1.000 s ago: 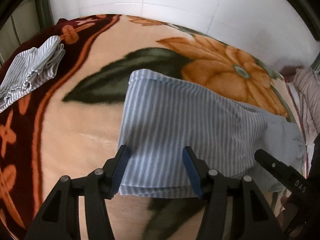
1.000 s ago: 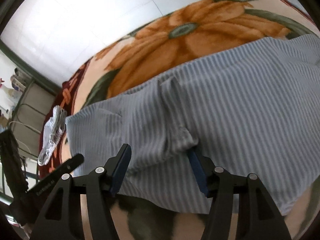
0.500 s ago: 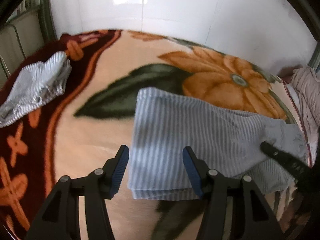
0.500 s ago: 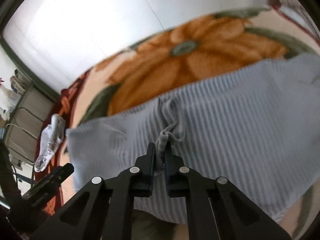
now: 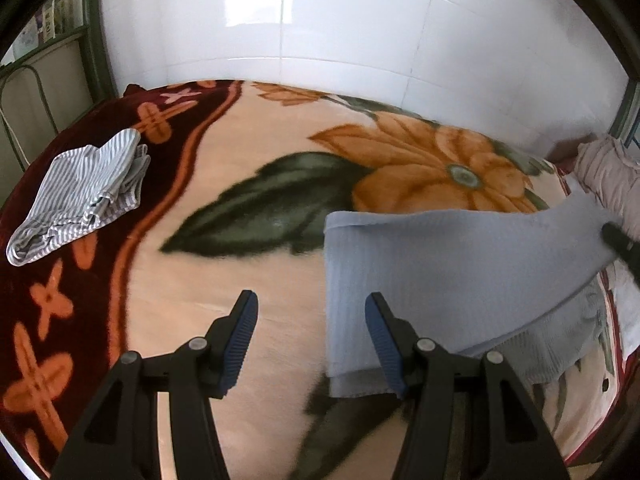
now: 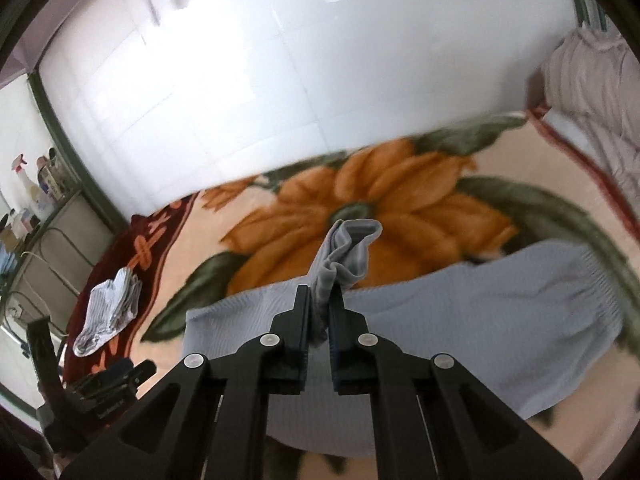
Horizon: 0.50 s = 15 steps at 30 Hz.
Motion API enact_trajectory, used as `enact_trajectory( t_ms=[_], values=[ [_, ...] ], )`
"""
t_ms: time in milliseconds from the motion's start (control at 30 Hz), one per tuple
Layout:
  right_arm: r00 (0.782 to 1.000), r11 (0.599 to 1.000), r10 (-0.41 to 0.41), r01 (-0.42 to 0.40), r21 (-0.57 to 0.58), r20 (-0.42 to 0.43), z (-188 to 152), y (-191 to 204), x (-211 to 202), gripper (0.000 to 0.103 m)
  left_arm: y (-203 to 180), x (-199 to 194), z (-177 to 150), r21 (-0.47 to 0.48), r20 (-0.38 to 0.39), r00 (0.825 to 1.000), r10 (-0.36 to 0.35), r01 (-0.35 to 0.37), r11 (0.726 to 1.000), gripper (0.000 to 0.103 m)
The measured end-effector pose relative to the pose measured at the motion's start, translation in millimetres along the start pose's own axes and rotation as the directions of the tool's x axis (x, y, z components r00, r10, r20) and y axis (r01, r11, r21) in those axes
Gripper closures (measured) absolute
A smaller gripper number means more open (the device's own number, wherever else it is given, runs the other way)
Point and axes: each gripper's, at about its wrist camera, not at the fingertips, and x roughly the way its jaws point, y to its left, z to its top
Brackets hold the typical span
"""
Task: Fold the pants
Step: 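Lift the grasped fold with the right tool and fold it over the pants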
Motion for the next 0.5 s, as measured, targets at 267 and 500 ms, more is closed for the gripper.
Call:
enact_trajectory(
  t_ms=[267, 500],
  values=[
    [0.992, 0.993, -0.114, 0.112, 0.030, 0.052, 25, -66, -36, 0.094, -23, 7, -3, 0.028, -0.017, 1.000, -0.022, 0.023, 0.999, 0.044],
    [0.979, 0.979, -0.201, 0.200, 0.049, 0.015, 26, -125, -33, 0.094, -46, 21, -8, 0.065, -0.047, 0.998, -0.043, 0.046, 0.997, 0.044]
  ],
)
